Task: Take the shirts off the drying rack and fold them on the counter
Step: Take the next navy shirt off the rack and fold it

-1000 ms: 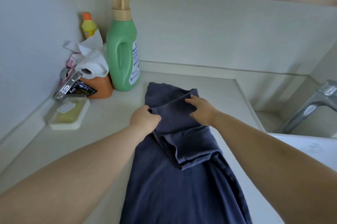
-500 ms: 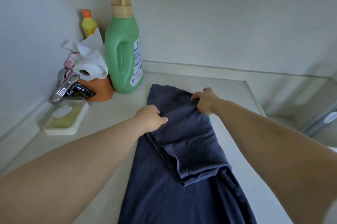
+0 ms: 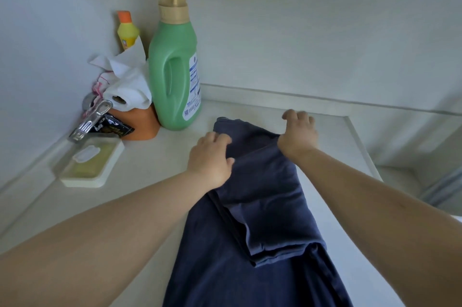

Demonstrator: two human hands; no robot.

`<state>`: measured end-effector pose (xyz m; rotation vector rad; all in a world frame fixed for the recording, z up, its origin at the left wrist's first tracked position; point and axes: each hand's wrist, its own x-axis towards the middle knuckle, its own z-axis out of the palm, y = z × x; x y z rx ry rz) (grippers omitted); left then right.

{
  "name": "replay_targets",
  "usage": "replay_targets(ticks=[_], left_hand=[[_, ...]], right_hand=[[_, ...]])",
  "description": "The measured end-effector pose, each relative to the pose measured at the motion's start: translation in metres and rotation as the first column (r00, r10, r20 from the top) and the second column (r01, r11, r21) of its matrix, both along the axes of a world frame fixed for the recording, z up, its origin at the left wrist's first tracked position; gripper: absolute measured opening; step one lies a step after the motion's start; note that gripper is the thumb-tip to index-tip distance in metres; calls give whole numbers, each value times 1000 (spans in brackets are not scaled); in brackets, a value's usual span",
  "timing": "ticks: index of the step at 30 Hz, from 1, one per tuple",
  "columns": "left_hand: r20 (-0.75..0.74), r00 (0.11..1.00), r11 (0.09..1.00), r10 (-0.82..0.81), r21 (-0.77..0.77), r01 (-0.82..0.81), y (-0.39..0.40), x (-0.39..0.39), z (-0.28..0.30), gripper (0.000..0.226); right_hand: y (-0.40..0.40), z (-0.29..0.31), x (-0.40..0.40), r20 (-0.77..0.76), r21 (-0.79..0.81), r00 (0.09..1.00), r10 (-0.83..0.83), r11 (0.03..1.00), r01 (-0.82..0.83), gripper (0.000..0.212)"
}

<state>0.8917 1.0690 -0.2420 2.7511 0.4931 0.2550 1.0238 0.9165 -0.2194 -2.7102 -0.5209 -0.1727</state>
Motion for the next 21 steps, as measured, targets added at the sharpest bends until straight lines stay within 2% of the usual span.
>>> replay_targets(ticks=[1, 3, 4, 6, 13, 15, 16, 18, 19, 21], left_hand=[[-16, 996, 994, -93, 55, 94, -1, 3, -2, 56], [-247, 949, 972, -197, 77, 221, -2, 10, -11, 70], [-355, 915, 970, -192, 74, 232, 0, 13, -18, 76], [-437, 887, 977, -145, 79, 199, 4, 20, -29, 84], [-462, 883, 984, -86, 100, 148, 12, 54, -28, 91], [-445, 892, 991, -81, 58, 120, 13, 59, -24, 90], [-382, 923, 997, -55, 20, 68, 15, 64, -21, 86], [-174, 979, 987, 110, -94, -128, 23, 74, -15, 71], [-117, 973, 967, 199, -140, -215, 28, 82, -11, 66], [-161, 945, 935, 286, -170, -312, 39, 93, -9, 65]], right_hand=[[0, -1, -6, 39, 31, 994, 98, 995, -100, 53], [-5, -17, -20, -66, -141, 955, 288, 945, -295, 61], [-9, -30, -24, -174, -254, 941, 291, 910, -329, 69], [-17, -50, -19, -273, -365, 938, 212, 880, -305, 79], [-7, -52, 18, -278, -268, 940, 199, 923, -275, 79], [-9, -51, 24, -284, -167, 935, 214, 949, -268, 72], [-11, -48, 27, -253, -63, 945, 207, 971, -229, 68], [-13, -38, 36, -213, 133, 972, 99, 989, -71, 68], [-13, -31, 41, -257, 181, 966, 31, 983, 17, 71], [-11, -22, 49, -442, 192, 896, -41, 971, 140, 72]])
